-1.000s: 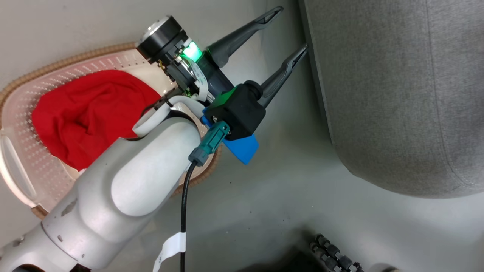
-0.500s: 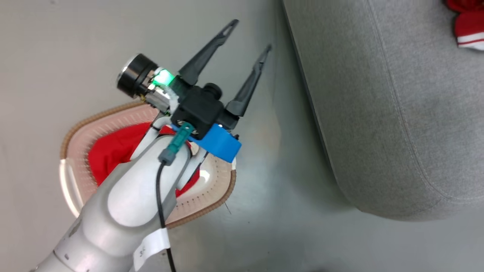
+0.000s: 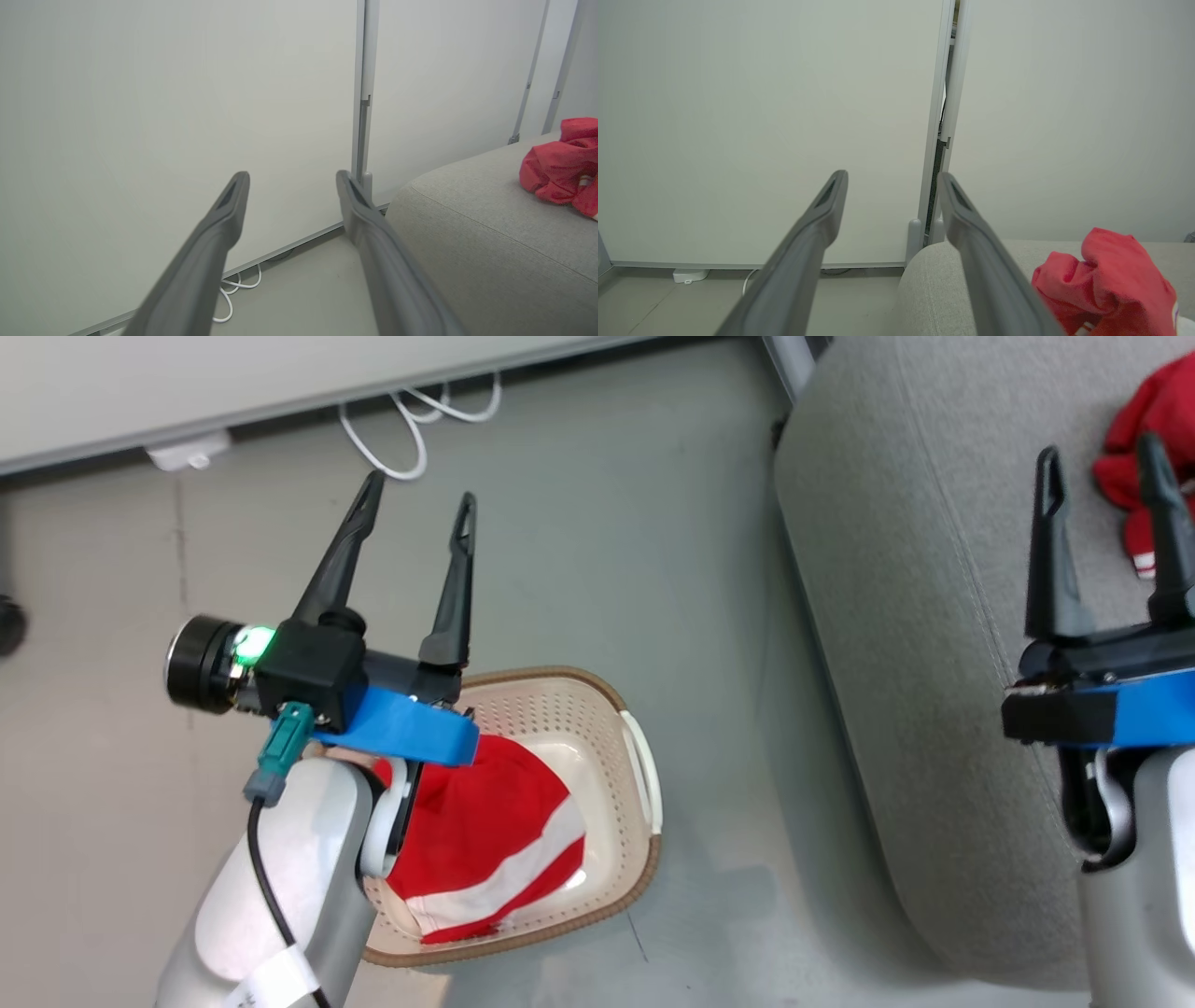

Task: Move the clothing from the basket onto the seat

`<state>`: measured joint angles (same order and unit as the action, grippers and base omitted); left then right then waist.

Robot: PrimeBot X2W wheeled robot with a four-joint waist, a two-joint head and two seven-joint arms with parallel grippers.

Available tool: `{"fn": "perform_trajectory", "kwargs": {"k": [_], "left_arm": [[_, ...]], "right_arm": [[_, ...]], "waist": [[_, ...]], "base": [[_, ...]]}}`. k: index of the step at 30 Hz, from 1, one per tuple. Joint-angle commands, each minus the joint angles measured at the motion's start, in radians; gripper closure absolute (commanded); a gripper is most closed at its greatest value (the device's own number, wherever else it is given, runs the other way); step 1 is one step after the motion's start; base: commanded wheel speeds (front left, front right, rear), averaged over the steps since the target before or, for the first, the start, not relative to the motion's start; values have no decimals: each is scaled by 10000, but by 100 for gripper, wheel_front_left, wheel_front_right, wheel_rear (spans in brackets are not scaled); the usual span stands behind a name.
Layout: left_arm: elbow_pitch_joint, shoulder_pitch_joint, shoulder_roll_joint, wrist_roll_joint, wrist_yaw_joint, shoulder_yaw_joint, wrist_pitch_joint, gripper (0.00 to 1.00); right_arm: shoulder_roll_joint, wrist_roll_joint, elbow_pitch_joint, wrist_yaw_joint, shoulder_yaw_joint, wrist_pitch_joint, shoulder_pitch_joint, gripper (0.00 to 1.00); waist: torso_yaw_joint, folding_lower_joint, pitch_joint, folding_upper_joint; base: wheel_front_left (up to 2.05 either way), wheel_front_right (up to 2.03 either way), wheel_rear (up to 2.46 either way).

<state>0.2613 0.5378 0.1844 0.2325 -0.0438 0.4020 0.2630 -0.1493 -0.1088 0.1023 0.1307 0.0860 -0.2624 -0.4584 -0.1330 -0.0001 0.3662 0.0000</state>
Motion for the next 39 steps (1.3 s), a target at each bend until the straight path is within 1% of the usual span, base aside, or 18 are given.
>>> {"fn": "perform_trajectory", "kwargs": {"k": [1,7,17,29,39], "left_arm": [[-45,-328,-73,-72,-4,-272,25,0],[-27,-1292,-376,-345,196,-1285,25,0],[310,-2713,-871,-862,624,-2424,26,0],[446,-3566,-1188,-1125,940,-3117,26,0],[590,-3890,-1323,-1265,1093,-3360,26,0]], "right_arm": [[84,-30,-27,1,-101,-38,330,0],[279,-21,196,1,-449,-38,997,0],[560,-50,618,1,-497,-38,2196,0],[808,-125,807,1,-164,-38,3289,0],[978,-262,971,1,-100,-38,3868,0]], "waist": [[546,1,-591,0],[928,1,-1143,0],[1213,1,-1896,0],[1453,1,-2486,0],[1621,1,-2726,0]], "base": [[0,0,0],[0,0,0],[0,0,0],[0,0,0],[0,0,0]]}}
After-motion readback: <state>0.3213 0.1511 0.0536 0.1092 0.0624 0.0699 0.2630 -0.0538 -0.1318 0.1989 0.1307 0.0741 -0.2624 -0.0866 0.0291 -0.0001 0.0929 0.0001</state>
